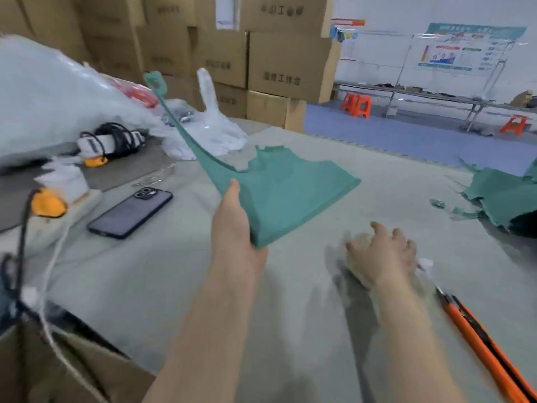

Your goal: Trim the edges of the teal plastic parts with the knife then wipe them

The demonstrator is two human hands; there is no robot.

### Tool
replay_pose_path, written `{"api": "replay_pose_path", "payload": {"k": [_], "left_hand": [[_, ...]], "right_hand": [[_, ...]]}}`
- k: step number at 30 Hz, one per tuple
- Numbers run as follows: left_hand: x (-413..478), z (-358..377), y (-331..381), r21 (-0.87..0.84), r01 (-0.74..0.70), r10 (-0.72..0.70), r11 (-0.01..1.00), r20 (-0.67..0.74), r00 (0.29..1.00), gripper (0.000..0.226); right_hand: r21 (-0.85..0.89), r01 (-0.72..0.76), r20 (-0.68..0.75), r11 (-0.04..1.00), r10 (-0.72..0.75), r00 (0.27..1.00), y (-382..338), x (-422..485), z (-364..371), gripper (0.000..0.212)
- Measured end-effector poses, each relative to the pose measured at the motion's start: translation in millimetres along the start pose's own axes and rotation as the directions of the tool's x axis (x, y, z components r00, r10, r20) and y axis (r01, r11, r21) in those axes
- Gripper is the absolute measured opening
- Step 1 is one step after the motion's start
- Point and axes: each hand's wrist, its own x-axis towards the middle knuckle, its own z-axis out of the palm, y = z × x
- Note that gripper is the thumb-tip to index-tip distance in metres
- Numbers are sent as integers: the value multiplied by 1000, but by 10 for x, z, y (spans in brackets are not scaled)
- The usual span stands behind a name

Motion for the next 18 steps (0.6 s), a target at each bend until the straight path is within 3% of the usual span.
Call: {"api": "replay_pose_path", "payload": {"k": [2, 4, 6, 7, 9, 15, 18], "left_hand": [[16, -276, 398, -4, -139, 138, 990, -129, 982, 23], [-4, -585, 774, 25, -283, 280, 959, -264, 923, 22], [-80, -919, 1096, 72, -414, 408, 908, -383, 829, 19], [-128, -1096, 1243, 103, -464, 459, 880, -440, 772, 16], [-241, -1437, 1509, 167, -516, 514, 840, -548, 659, 16], [-684, -2716, 1983, 354, -491, 558, 796, -745, 367, 34], [-864, -3353, 1989, 429, -317, 510, 846, -823, 249, 71]], "right_hand": [[252, 246, -174, 936, -206, 963, -519, -210, 135, 48], [655, 394, -228, 644, -328, 917, -1146, -558, 253, 38], [915, 160, 23, 370, -443, 896, -1756, -964, 331, 30], [955, -35, 193, 296, -528, 827, -2018, -1163, 387, 25], [924, -217, 378, 315, -662, 647, -2414, -1546, 556, 16], [875, -160, 482, 456, -797, 364, -3031, -2613, 1150, 9], [792, -140, 610, 594, -759, 227, -3082, -3013, 1531, 9]]}}
